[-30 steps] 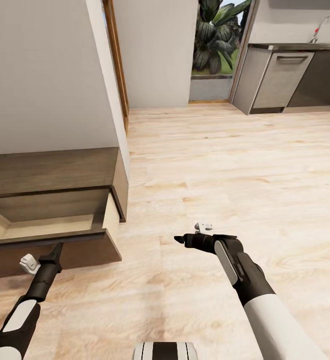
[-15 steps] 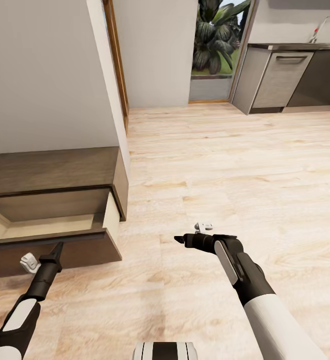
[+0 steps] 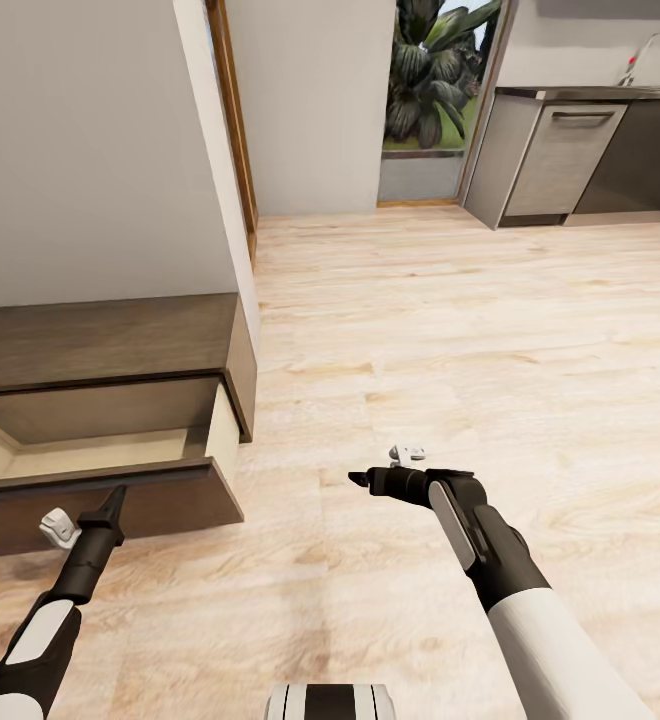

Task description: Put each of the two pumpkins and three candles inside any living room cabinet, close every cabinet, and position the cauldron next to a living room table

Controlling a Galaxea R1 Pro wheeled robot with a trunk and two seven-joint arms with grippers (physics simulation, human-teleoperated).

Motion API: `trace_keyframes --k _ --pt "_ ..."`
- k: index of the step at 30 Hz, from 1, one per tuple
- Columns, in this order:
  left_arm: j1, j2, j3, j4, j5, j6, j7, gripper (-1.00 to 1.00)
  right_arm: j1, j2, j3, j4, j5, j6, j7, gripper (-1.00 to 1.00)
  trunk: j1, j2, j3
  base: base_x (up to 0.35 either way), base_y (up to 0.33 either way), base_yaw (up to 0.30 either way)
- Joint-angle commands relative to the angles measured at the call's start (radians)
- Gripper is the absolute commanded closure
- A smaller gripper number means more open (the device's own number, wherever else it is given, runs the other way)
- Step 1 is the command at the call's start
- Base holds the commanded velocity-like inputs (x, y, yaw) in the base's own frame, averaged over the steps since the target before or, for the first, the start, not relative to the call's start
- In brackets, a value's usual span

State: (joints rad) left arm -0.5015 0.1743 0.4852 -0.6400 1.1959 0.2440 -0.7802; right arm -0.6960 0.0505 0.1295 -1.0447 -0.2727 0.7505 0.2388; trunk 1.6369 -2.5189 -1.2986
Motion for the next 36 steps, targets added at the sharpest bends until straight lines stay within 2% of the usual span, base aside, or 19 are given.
trace_keyframes --k 1,13,14,36 --pt "0.000 0.001 0.047 0.008 0.012 0.004 0.048 1.00 0.000 0.000 -0.001 -0.001 0.003 0.005 0.004 -1.00 0.000 0.000 -0.001 0.000 0.000 0.000" --pt "0.000 0.001 0.047 0.008 0.012 0.003 0.048 1.00 0.000 0.000 -0.001 -0.001 0.003 0.004 0.004 -1.00 0.000 0.000 -0.001 0.000 0.000 0.000" --pt "0.000 0.001 0.047 0.008 0.013 0.004 0.048 -1.00 0.000 0.001 -0.001 -0.001 0.003 0.005 0.004 -1.00 0.000 0.000 -0.001 0.000 0.000 0.000" --pt "0.000 0.001 0.047 0.011 0.011 0.004 0.050 -1.00 0.000 0.000 -0.001 -0.001 0.003 0.005 0.004 -1.00 0.000 0.000 -0.001 -0.003 0.000 0.000"
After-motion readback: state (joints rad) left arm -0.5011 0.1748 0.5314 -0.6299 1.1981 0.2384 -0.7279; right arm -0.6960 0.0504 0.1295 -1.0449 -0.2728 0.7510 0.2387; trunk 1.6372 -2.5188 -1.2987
